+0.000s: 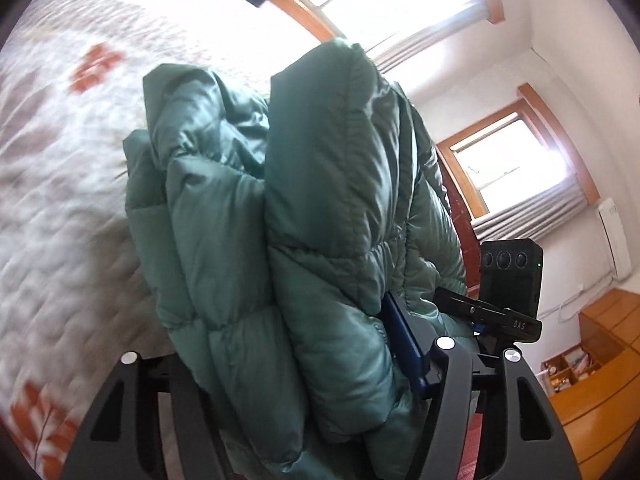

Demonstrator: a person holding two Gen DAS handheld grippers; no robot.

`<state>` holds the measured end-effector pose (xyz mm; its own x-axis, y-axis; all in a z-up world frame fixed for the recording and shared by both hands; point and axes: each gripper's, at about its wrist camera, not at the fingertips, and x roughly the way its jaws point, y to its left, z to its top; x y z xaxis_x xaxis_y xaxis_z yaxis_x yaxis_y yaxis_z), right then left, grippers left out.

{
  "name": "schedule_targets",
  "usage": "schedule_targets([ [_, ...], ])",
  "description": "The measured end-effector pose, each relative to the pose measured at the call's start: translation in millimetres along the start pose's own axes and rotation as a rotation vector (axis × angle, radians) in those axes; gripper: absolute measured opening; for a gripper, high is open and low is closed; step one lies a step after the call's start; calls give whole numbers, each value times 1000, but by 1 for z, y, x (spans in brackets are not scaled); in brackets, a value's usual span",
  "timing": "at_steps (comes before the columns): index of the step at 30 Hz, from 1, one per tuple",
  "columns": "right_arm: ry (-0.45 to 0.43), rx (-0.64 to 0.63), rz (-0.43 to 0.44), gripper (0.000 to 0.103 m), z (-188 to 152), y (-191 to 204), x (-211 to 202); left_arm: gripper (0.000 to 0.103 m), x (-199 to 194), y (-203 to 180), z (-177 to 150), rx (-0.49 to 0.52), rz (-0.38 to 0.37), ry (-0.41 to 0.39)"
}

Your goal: Fold large clothes

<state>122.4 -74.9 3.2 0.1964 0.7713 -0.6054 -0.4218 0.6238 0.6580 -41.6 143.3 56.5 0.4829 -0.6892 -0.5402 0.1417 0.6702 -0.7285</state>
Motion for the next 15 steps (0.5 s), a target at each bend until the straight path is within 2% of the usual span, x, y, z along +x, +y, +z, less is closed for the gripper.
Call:
schedule_targets([
  [4, -11, 4, -23, 46, 12, -23, -8, 64, 24, -8, 17, 59, 38, -21],
  [7, 4, 38, -23, 47, 17, -48, 0, 65, 46, 1, 23, 71, 73, -22],
  [10, 14, 89, 24, 50, 13, -73, 11, 73, 57, 11, 23, 64, 78, -18],
  [15, 15, 97, 52, 56, -1, -85, 19, 82, 62, 10, 12, 125, 117, -28],
])
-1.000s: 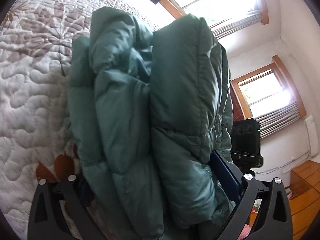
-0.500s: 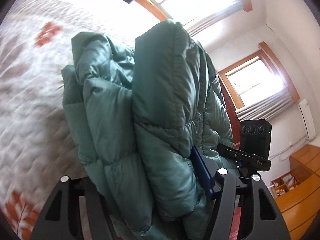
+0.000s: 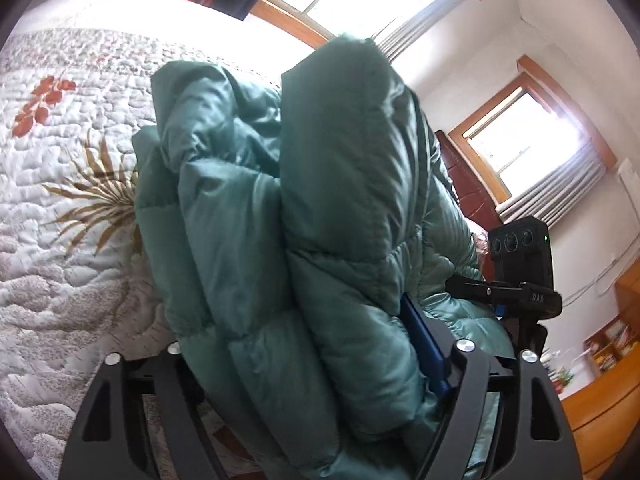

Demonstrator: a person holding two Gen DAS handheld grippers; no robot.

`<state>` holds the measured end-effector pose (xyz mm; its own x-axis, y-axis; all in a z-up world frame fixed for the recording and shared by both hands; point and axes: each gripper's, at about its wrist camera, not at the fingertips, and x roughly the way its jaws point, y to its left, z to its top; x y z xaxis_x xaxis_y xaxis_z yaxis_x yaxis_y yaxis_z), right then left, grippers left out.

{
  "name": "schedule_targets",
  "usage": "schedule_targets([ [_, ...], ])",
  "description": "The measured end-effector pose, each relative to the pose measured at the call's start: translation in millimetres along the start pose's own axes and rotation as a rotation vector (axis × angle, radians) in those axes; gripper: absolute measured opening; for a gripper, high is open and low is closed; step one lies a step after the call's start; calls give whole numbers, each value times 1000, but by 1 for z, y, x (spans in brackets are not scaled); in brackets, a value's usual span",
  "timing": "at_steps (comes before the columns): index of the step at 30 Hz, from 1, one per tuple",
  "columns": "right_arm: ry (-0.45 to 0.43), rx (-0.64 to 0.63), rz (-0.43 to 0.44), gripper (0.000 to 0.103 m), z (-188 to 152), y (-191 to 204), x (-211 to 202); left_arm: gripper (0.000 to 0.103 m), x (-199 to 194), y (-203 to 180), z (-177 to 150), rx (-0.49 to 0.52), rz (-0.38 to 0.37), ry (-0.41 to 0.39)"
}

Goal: Fold large clothes
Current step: 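Set the bundle down on the bed and open both grippers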

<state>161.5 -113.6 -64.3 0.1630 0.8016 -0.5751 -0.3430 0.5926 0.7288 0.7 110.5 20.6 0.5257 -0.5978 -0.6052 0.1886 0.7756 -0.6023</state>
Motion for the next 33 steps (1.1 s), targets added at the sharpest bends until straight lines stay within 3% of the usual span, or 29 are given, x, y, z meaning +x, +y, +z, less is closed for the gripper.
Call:
schedule_targets([
  [3, -1, 14, 1, 63, 0, -10, -5, 84, 5, -11, -2, -2, 15, -1],
  [6, -13, -1, -80, 76, 6, -3, -8, 84, -4, -23, -13, 13, 58, -10],
  [11, -90, -76, -261, 78, 0, 18, -39, 85, -40, -45, -27, 71, 186, -77],
  [14, -124, -92, -342, 76, -6, 38, -55, 86, -62, -50, -37, 73, 224, -116],
  [16, -137, -104, -340, 74, -13, 51, -67, 86, -72, -57, -40, 65, 206, -134],
  [20, -129, -157, -329, 60, -29, 78, -79, 86, -91, -82, -57, 66, 144, -124],
  [23, -110, -197, -324, 58, -36, 98, -73, 86, -93, -96, -66, 93, 113, -97],
  [25, -98, -222, -325, 58, -46, 111, -69, 84, -86, -98, -69, 112, 138, -63],
  [29, -68, -235, -330, 58, -50, 120, -55, 64, -69, -95, -77, 133, 187, 12],
  [33, -31, -225, -340, 58, -55, 115, -41, 57, -60, -76, -87, 67, 175, 68],
])
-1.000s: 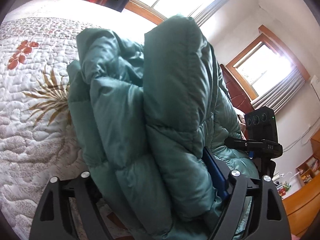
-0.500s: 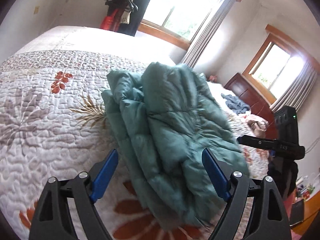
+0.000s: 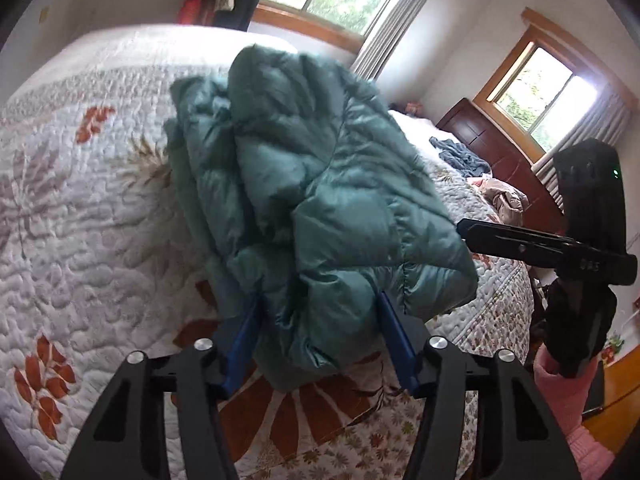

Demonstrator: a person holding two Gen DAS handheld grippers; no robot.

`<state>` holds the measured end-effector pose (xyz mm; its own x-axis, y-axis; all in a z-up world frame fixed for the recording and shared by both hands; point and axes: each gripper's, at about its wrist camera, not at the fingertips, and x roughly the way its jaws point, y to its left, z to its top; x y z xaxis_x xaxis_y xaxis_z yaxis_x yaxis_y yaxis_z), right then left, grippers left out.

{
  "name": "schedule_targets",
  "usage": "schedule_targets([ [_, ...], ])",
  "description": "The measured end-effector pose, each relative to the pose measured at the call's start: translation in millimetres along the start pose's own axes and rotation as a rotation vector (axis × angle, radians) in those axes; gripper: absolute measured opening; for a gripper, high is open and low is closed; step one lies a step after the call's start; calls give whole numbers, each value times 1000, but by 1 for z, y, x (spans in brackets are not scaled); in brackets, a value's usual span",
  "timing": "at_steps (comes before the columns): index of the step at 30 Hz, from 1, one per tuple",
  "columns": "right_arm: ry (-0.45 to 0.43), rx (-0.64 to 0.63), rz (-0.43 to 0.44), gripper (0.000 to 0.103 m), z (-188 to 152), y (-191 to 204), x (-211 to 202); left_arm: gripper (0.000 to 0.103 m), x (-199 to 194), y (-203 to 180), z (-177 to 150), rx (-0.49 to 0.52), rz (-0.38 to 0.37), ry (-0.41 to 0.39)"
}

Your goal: Fold large clothes

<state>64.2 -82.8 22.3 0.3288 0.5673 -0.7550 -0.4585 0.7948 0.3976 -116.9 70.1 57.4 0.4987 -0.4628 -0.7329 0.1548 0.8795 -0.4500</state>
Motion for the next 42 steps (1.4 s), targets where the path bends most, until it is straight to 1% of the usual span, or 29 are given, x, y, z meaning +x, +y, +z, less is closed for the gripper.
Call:
schedule_targets([
  [2, 7, 4, 3, 59, -2, -1, 4, 56, 3, 9, -6, -27, -20, 20],
  [5, 11, 8, 9, 59, -4, -1, 9, 55, 6, 14, -14, -34, -20, 31],
  [10, -14, 7, -31, 60, -9, 2, 7, 58, -1, 10, -18, -21, -1, 15],
  [11, -25, 7, -44, 65, -11, 3, 4, 60, -4, 8, -18, -16, 12, 5],
  [12, -43, 5, -64, 73, -13, 6, 0, 65, -9, 5, -18, -6, 32, -12],
  [13, -67, -3, -95, 77, -17, 9, -4, 68, -14, 2, -19, 4, 50, -26],
  [15, -103, -24, -149, 87, -22, 15, -11, 80, -26, -5, -21, 20, 87, -61],
  [17, -144, -47, -201, 92, -30, 23, -19, 85, -36, -11, -21, 26, 115, -89],
  [18, -154, -48, -211, 93, -33, 25, -22, 88, -40, -14, -21, 31, 137, -99],
  [19, -162, -43, -219, 96, -36, 26, -24, 89, -43, -17, -22, 36, 165, -110],
  [20, -176, -32, -225, 100, -39, 26, -27, 95, -47, -20, -23, 41, 205, -124],
  [21, -196, -18, -235, 100, -42, 26, -31, 98, -51, -23, -24, 39, 242, -139],
  [22, -216, -5, -250, 100, -45, 26, -34, 99, -54, -25, -24, 37, 264, -150],
  [23, -234, 11, -277, 100, -48, 25, -37, 99, -56, -25, -23, 34, 287, -162],
  [24, -238, 18, -304, 100, -50, 26, -39, 99, -60, -27, -24, 34, 320, -172],
  [25, -235, 18, -332, 100, -52, 26, -40, 99, -61, -28, -24, 35, 337, -172],
  [27, -218, 12, -375, 100, -55, 28, -40, 99, -61, -32, -25, 47, 345, -157],
  [28, -209, 12, -381, 100, -57, 27, -40, 99, -61, -32, -25, 49, 344, -148],
  [31, -180, 23, -376, 100, -62, 27, -39, 99, -62, -34, -28, 46, 368, -144],
  [34, -181, 28, -383, 100, -68, 29, -41, 99, -66, -37, -32, 42, 411, -164],
  [42, -166, 27, -428, 100, -75, 36, -43, 99, -69, -35, -39, 9, 452, -162],
])
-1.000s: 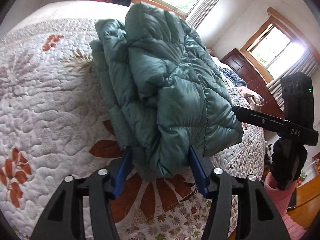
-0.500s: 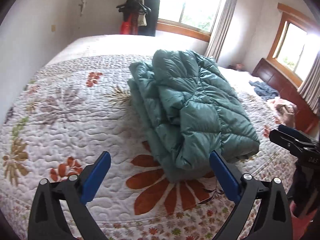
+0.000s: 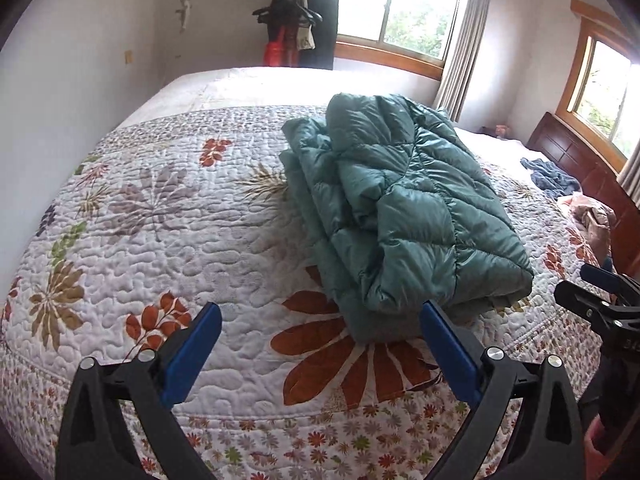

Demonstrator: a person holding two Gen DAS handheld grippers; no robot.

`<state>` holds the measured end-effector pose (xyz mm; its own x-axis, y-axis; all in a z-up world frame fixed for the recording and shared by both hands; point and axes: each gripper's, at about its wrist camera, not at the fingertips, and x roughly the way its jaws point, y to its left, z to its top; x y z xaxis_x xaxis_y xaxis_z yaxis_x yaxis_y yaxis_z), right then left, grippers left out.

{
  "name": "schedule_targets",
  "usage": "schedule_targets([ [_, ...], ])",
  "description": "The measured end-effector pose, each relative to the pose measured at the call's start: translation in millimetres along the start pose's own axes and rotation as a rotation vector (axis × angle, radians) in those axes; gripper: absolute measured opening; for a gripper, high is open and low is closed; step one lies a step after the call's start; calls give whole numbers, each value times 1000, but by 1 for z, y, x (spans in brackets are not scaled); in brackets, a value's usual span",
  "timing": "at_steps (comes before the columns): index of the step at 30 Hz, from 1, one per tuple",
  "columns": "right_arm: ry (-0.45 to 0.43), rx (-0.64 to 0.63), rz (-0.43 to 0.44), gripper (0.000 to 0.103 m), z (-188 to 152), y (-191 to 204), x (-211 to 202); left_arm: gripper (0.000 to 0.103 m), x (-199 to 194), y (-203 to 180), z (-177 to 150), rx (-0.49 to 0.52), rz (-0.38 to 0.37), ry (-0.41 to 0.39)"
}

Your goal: Fold large clothes

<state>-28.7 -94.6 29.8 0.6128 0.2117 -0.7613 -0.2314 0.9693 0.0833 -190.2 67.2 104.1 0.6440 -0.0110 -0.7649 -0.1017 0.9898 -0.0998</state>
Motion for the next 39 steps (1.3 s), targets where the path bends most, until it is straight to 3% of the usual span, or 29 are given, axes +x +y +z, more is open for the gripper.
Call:
schedule_targets([
  [13, 30, -17, -71, 100, -6, 9, 5, 99, -8, 0, -11, 9, 82, -25],
  [39, 50, -2, -94, 100, -9, 7, 12, 99, -4, -4, -15, 7, 110, -12],
])
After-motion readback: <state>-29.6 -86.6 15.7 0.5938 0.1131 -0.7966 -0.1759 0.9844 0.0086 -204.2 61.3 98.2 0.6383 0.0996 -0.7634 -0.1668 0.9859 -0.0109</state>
